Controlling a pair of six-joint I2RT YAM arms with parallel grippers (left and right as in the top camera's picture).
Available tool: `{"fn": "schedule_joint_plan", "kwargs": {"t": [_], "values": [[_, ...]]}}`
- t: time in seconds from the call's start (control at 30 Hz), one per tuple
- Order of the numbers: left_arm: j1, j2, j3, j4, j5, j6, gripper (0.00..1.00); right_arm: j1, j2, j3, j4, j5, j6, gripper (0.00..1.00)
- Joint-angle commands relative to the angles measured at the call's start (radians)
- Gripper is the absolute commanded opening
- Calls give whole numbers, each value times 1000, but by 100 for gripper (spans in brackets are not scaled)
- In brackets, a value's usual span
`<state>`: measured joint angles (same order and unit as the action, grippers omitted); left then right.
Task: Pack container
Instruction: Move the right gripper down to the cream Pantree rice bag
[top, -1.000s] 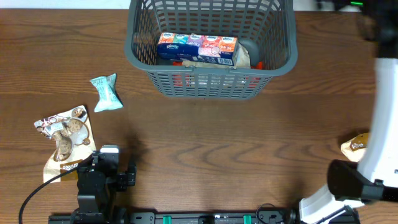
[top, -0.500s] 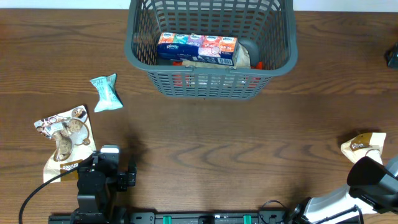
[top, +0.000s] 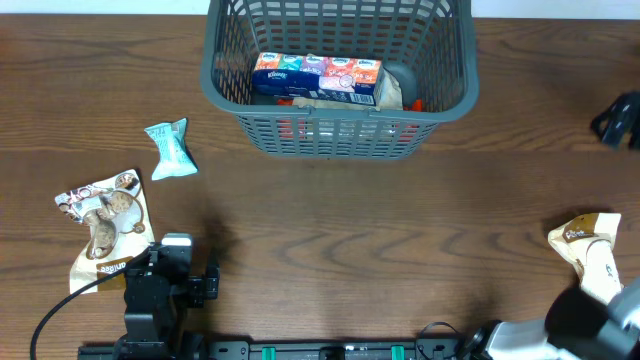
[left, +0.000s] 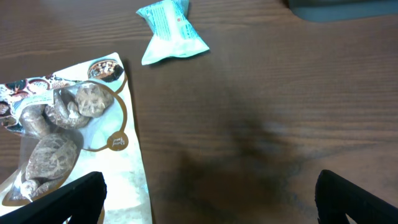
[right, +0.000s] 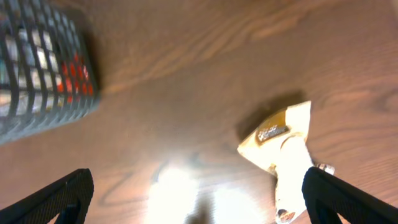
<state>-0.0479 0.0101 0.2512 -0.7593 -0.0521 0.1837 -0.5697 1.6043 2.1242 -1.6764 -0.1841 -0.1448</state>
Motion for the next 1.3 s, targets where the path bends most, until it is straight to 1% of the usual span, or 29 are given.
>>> {"fn": "schedule_joint_plan", "kwargs": {"t": [0.0,0.1,0.17,0.23,0.3,0.47,0.5,0.63,0.73,0.8,0.93,0.97,1.03,1.13,1.27], "values": [[-4,-6,6,-2,7,-5,99,9,-133,-186,31,-7,17,99],[-4,-6,6,-2,7,-5,99,9,-282,-404,87,-4,17,99],[-4,-6,6,-2,7,-5,99,7,-359,-517,106,8,18,99],[-4,-6,6,-2,7,-5,99,6,-445,-646,130,40,21,99],[-4,-6,6,-2,7,-5,99,5,-523,-764,163,106,55,99],[-4,-6,6,-2,7,-5,99,3,-637,-962,252,234,55,99],[-4,-6,6,-2,7,-5,99,-2,-648,-995,290,250,54,99],[-4,-6,6,-2,7,-5,99,-26,-644,-1034,378,260,44,99],[-4,-6,6,-2,7,-5,99,-35,-617,-1059,470,249,-69,99],[-4,-6,6,-2,7,-5,99,-35,-577,-1061,509,201,-147,99],[-4,-6,6,-2,7,-4,99,-35,-443,-1061,559,192,-226,99],[-4,-6,6,-2,7,-4,99,-35,-407,-1061,580,178,-234,99],[-4,-6,6,-2,7,-1,99,-35,-343,-1061,616,109,-310,99],[-4,-6,6,-2,7,0,99,-36,-290,-1061,636,60,-431,99],[-4,-6,6,-2,7,0,99,-79,-253,-1061,638,76,-560,99]]}}
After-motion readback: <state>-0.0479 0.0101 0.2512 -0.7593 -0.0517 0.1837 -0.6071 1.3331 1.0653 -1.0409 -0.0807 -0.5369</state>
